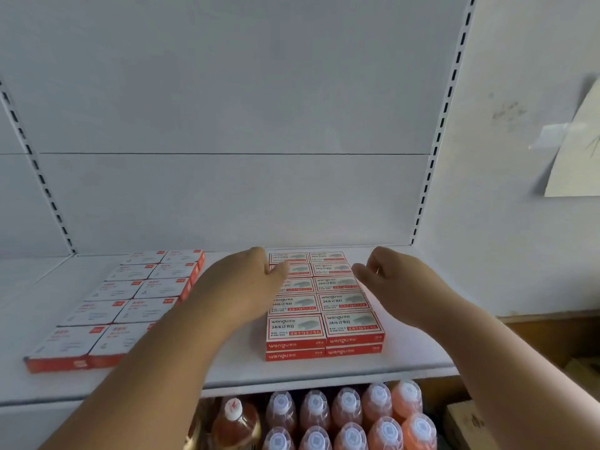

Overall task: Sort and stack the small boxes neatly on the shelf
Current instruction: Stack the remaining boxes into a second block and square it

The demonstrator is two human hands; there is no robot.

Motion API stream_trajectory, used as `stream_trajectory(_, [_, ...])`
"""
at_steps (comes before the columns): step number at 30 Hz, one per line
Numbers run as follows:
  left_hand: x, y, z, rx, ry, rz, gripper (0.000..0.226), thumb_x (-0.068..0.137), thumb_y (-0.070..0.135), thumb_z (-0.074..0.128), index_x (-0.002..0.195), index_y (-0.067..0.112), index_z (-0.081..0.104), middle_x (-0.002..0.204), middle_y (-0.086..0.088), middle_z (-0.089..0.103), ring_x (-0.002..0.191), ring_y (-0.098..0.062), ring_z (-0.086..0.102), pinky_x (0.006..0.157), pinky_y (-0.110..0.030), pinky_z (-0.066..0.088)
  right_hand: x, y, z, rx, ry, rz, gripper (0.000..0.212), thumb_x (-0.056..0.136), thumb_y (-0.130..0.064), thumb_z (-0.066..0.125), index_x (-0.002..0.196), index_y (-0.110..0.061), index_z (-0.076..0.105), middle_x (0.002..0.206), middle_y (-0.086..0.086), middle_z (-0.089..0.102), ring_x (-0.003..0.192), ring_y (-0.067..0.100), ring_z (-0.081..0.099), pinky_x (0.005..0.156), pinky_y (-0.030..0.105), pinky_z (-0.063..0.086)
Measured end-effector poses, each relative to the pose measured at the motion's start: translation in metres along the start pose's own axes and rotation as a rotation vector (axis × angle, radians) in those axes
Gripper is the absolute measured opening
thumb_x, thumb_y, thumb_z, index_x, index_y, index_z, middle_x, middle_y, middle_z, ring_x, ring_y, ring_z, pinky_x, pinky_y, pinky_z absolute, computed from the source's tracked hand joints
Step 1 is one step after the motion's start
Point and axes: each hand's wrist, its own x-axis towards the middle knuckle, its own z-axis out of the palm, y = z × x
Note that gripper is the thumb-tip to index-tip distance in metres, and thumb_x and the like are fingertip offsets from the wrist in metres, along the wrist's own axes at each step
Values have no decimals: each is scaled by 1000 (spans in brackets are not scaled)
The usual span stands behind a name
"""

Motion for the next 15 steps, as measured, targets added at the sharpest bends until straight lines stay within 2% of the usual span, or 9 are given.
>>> stream_trajectory(3, [-49, -13, -2, -28, -74, 54, 57, 77, 84, 21, 79, 34, 48, 68, 14, 60, 61, -2, 57, 50, -24, 37, -48, -1, -10, -86, -39, -39, 68, 73, -85, 14, 68, -26, 47, 58, -4, 57, 52, 8, 52, 46, 24, 31])
stream_trajectory(5, [-69, -18, 3, -6, -108, 76, 56, 67, 91, 21, 80, 42, 45, 70, 19, 58, 63, 1, 56, 52, -21, 39, -68, -4, -15, -157, -99, -41, 78, 60, -94, 8, 68, -27, 47, 57, -5, 57, 49, 6, 50, 45, 22, 30])
stream_trajectory(7, [-78, -18, 8, 19, -92, 128, 40, 71, 88, 39, 81, 49, 39, 71, 29, 51, 64, 7, 50, 51, -15, 33, -74, -7, -17, -219, -169, -51, 75, 55, -97, 18, 70, -29, 46, 61, -7, 57, 53, 4, 49, 47, 20, 30])
stream_trajectory(9, [-81, -17, 14, 26, -30, 163, 35, 74, 81, 52, 85, 52, 35, 70, 31, 48, 63, 9, 49, 50, -12, 30, -73, -6, -17, -259, -198, -79, 66, 57, -93, 32, 72, -30, 47, 65, -8, 58, 57, 4, 51, 48, 20, 31])
stream_trajectory(11, [-80, -19, 21, 14, 25, 169, 33, 77, 76, 56, 88, 53, 36, 70, 30, 48, 62, 8, 50, 50, -11, 30, -69, -3, -12, -256, -176, -128, 60, 64, -89, 38, 72, -30, 49, 65, -8, 58, 56, 4, 52, 48, 20, 32])
stream_trajectory(15, [-79, -20, 28, -17, 71, 142, 29, 78, 73, 56, 88, 53, 37, 72, 30, 51, 63, 8, 52, 50, -12, 32, -61, 4, 1, -233, -126, -238, 57, 71, -87, 36, 73, -31, 49, 61, -9, 57, 54, 4, 52, 46, 22, 32])
